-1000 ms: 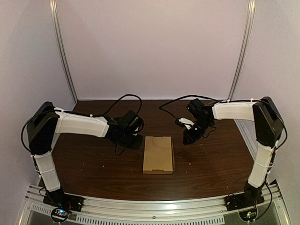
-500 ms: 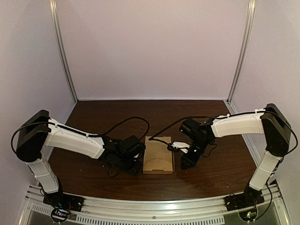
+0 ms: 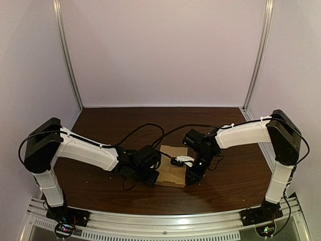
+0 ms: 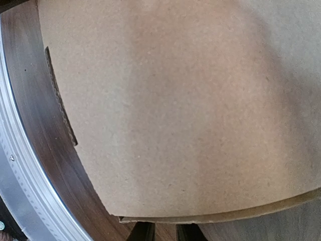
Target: Fold the paper box
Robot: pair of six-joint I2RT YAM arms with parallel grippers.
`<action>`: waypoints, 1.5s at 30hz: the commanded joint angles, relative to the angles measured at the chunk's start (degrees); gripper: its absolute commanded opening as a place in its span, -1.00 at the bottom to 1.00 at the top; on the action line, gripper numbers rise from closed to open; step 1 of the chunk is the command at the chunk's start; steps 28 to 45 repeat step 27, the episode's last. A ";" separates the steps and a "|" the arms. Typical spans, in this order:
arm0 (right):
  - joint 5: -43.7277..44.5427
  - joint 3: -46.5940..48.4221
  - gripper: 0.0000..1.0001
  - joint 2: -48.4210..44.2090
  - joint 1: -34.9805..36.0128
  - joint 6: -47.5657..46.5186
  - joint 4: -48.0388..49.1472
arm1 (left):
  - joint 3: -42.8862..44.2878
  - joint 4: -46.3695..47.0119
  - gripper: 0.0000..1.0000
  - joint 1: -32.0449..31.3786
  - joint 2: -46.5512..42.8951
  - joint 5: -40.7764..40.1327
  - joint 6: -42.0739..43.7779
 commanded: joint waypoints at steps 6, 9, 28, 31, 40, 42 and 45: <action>3.90 0.54 -0.65 -13.23 -4.28 -6.97 -7.57 | 5.07 -12.28 -0.90 -2.23 -5.07 -9.38 1.02; 7.43 0.16 -0.52 -21.21 -7.84 -8.81 -11.24 | 6.53 -16.08 -0.77 -2.11 -10.51 -13.50 4.07; 21.21 -7.26 0.76 -49.68 -23.19 6.20 8.94 | 7.33 -20.33 0.95 2.84 -31.49 -36.94 13.85; 21.21 -7.26 0.76 -49.68 -23.19 6.20 8.94 | 7.33 -20.33 0.95 2.84 -31.49 -36.94 13.85; 21.21 -7.26 0.76 -49.68 -23.19 6.20 8.94 | 7.33 -20.33 0.95 2.84 -31.49 -36.94 13.85; 21.21 -7.26 0.76 -49.68 -23.19 6.20 8.94 | 7.33 -20.33 0.95 2.84 -31.49 -36.94 13.85; 21.21 -7.26 0.76 -49.68 -23.19 6.20 8.94 | 7.33 -20.33 0.95 2.84 -31.49 -36.94 13.85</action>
